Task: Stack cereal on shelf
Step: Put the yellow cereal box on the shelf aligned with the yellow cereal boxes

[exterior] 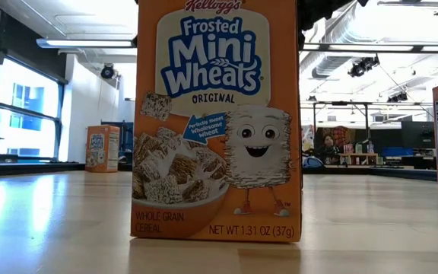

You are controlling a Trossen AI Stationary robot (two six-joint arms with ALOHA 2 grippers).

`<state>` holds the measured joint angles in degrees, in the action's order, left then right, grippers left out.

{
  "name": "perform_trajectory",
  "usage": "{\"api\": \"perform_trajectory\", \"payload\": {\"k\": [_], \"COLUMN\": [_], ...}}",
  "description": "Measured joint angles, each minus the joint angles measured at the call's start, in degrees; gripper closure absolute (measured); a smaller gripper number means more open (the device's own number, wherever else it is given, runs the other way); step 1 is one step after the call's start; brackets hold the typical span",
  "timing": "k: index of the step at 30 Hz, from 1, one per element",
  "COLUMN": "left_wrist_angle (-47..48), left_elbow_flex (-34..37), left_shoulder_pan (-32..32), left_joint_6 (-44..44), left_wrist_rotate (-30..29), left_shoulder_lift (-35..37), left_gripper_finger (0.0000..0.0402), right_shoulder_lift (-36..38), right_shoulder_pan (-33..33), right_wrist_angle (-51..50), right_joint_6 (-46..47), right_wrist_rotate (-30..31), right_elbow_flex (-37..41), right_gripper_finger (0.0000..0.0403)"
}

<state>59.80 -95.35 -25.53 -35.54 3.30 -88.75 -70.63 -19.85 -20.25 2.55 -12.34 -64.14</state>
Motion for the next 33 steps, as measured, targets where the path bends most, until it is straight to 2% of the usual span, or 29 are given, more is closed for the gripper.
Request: {"api": "perform_trajectory", "payload": {"k": [5, 10, 18, 24, 29, 33], "left_wrist_angle": [0.23, -0.04, -0.66, -6.47, -6.97, -0.87], "left_elbow_flex": [0.06, 0.07, 0.07, 0.07, 0.07, 0.09], "left_shoulder_pan": [-0.87, -1.96, -1.99, -1.78, -0.83, 0.58], "left_joint_6": [-0.36, -1.45, -1.74, -3.66, -3.74, 0.33], "left_wrist_rotate": [1.65, 4.60, 5.58, 8.05, 8.24, 6.77], "left_shoulder_lift": [0.41, 1.77, 2.01, 2.01, 2.02, 4.11], "left_gripper_finger": [0.0387, 0.0388, 0.0388, 0.0397, 0.0400, 0.0401], "right_shoulder_lift": [-0.05, -2.81, -10.80, -12.92, -12.71, -11.36], "right_shoulder_pan": [0.11, 3.20, 7.75, 8.02, 7.86, 7.86], "right_wrist_angle": [3.39, 10.44, 17.14, 21.46, 20.46, 16.72], "right_joint_6": [1.27, 4.82, 9.62, 10.94, 10.87, 9.26], "right_wrist_rotate": [-0.28, -0.57, 6.11, 7.85, 7.87, 7.91], "right_elbow_flex": [0.02, -0.11, -0.11, -0.07, -0.07, -0.05], "right_gripper_finger": [0.0389, 0.0389, 0.0389, 0.0389, 0.0389, 0.0389]}}
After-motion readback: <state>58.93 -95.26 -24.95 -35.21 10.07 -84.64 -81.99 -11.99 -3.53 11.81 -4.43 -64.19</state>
